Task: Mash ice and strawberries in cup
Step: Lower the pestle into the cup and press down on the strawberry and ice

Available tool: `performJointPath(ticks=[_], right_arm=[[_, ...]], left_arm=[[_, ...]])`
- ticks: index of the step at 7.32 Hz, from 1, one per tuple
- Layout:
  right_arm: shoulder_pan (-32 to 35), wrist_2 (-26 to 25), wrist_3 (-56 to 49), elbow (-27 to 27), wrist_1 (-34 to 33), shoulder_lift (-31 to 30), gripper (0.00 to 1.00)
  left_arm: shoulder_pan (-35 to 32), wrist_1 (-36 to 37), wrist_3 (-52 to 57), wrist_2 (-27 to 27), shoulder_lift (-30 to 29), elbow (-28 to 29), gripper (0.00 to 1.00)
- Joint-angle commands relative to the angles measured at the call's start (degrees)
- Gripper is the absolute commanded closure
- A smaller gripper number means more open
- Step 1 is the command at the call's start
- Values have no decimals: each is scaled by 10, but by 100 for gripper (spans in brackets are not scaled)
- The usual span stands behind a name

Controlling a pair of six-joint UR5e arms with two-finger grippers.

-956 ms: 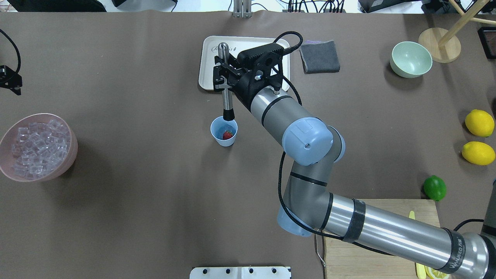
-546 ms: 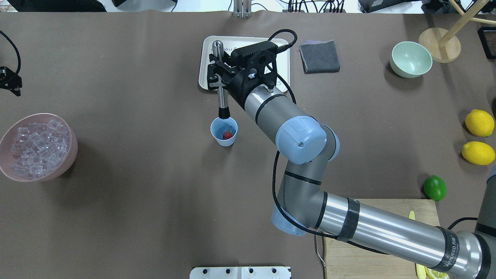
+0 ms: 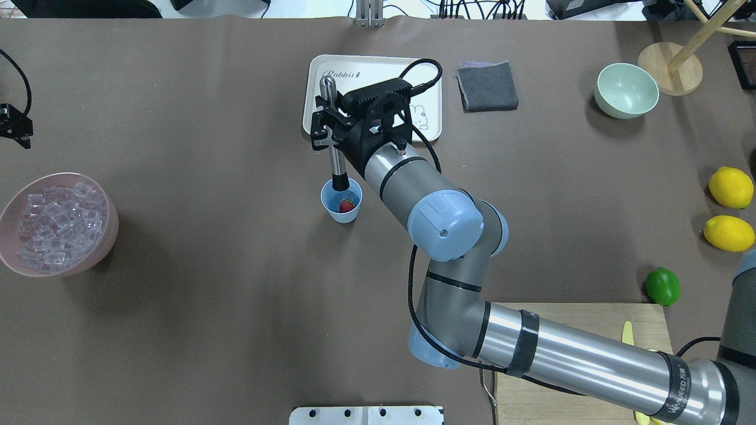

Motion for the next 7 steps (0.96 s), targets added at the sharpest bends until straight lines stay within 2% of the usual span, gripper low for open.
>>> performJointPath(ticks=[1, 4, 7], right_arm=[[-26, -27, -13, -18, 1, -3, 100], [-35, -31, -13, -12, 0, 1, 100], [-14, -25, -29, 31, -5, 18, 100]], left_arm=[[0, -2, 2, 2, 0, 8, 3], [0, -3, 2, 2, -1, 11, 3], [0, -2, 0, 2, -4, 10, 3]])
